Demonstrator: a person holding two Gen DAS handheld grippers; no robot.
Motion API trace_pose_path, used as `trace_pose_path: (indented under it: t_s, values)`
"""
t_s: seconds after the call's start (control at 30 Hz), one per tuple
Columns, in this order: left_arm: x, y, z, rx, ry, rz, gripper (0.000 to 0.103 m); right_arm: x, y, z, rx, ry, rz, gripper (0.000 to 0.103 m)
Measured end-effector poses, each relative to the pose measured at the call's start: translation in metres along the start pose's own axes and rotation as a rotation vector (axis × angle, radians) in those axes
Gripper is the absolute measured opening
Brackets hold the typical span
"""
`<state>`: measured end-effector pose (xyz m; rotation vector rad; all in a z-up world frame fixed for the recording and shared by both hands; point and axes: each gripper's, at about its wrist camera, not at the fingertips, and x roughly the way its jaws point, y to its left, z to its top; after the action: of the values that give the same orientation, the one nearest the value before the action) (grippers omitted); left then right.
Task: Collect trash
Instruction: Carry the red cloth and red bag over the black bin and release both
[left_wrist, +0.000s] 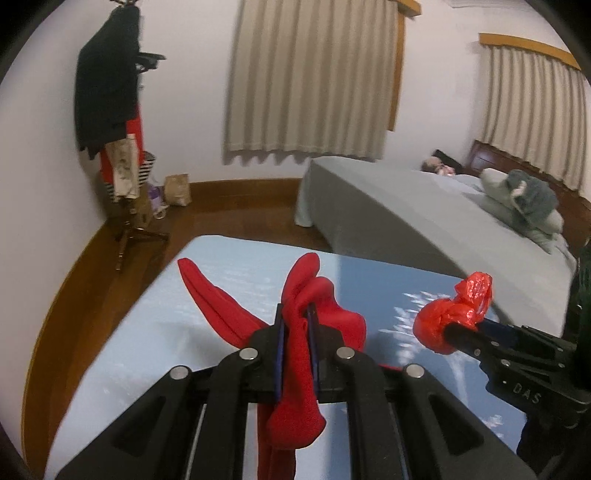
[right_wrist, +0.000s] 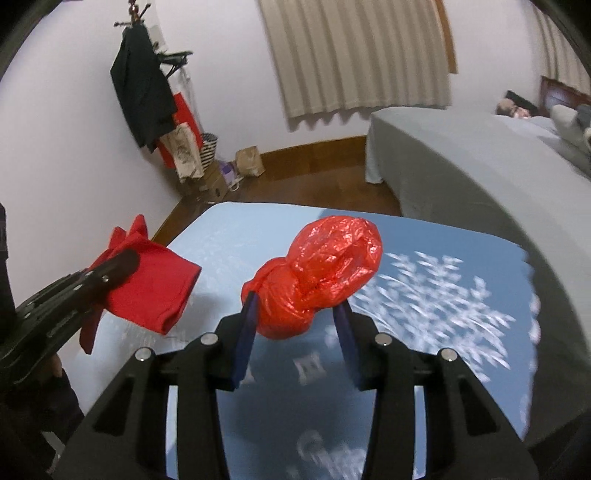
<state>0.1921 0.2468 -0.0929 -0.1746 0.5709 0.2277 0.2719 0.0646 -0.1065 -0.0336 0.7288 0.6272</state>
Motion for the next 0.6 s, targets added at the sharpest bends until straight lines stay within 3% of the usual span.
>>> trace_pose_path:
  t_s: [0.6]
  values:
    - [-0.104, -0.157, -0.027, 0.145, -0.019, -0.272, 0.011, -0.202, -0.068, -0.084, 0.105, -0.101, -0.217, 0.04]
